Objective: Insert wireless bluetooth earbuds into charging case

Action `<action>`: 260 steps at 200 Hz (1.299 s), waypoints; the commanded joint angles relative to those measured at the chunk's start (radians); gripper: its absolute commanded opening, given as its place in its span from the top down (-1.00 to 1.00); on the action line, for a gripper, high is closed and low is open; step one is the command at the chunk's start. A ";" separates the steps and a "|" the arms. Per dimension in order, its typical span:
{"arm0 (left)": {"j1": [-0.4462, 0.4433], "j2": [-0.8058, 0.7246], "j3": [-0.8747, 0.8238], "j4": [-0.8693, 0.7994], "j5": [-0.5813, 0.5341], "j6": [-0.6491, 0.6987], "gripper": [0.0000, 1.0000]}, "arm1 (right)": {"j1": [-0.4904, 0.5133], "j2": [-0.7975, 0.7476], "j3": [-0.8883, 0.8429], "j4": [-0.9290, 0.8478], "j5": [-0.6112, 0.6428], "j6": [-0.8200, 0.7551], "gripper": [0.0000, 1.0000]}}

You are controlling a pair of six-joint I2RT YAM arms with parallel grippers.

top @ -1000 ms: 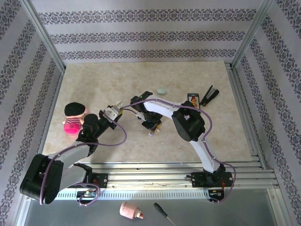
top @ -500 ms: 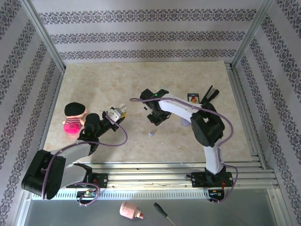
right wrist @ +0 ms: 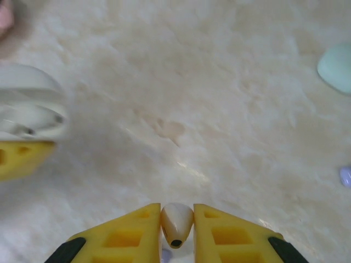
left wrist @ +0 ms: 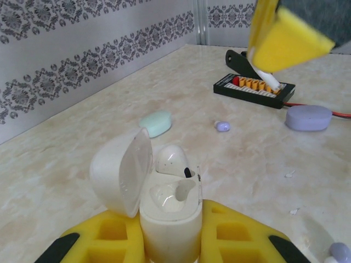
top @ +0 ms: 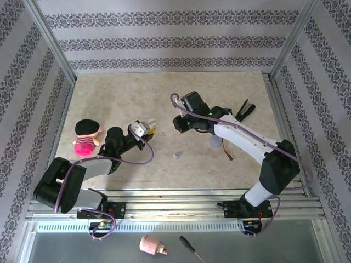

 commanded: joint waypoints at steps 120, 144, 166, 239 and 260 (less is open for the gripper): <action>-0.048 0.078 0.091 0.109 0.074 -0.163 1.00 | 0.064 0.000 -0.057 0.351 -0.161 -0.062 0.66; -0.048 0.074 0.102 0.095 0.070 -0.183 1.00 | 0.067 0.018 -0.052 0.353 -0.166 -0.064 0.65; -0.048 0.067 0.106 0.082 0.079 -0.185 1.00 | 0.066 0.030 -0.044 0.352 -0.169 -0.067 0.66; -0.048 0.082 0.101 0.096 0.080 -0.174 1.00 | 0.065 0.015 -0.043 0.378 -0.153 -0.073 0.66; -0.048 0.090 0.104 0.111 0.088 -0.185 1.00 | 0.065 0.033 -0.034 0.380 -0.155 -0.076 0.66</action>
